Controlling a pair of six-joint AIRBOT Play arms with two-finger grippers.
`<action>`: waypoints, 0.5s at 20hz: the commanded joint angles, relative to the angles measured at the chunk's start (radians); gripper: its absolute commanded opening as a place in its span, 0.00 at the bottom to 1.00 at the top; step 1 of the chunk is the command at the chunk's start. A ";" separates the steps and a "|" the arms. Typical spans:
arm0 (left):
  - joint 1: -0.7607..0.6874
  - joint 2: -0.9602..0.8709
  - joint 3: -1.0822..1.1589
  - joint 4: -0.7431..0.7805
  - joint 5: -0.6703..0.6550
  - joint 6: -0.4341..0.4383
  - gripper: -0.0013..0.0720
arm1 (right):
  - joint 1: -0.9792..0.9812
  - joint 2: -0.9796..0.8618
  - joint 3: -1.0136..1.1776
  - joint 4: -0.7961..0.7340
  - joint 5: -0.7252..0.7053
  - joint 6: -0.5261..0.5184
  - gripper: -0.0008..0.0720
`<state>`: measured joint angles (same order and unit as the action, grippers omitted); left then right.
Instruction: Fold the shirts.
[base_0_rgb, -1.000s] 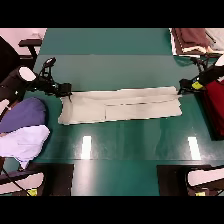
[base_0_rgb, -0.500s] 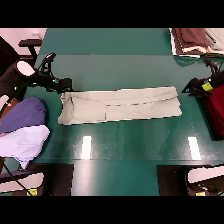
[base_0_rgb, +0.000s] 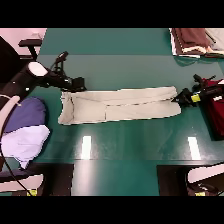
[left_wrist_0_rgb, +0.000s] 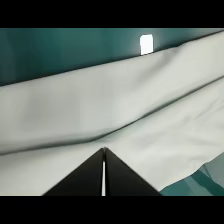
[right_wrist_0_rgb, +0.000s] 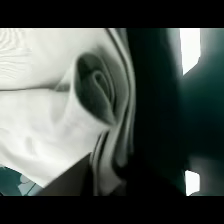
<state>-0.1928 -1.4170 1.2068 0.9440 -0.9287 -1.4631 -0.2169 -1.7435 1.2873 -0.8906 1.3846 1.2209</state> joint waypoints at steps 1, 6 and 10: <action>-0.114 -0.061 0.008 -0.014 0.088 -0.032 0.05 | 0.045 0.011 -0.014 0.033 -0.033 -0.037 0.07; -0.256 -0.255 0.201 -0.017 0.095 -0.033 0.05 | 0.066 0.146 0.150 0.036 0.069 -0.031 0.04; -0.338 -0.409 0.361 -0.017 0.066 -0.056 0.05 | 0.178 0.243 0.312 0.037 0.091 0.055 0.04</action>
<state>-0.4728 -1.7271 1.4670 0.9283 -0.8455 -1.5024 -0.1059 -1.5650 1.4944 -0.8585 1.4490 1.2243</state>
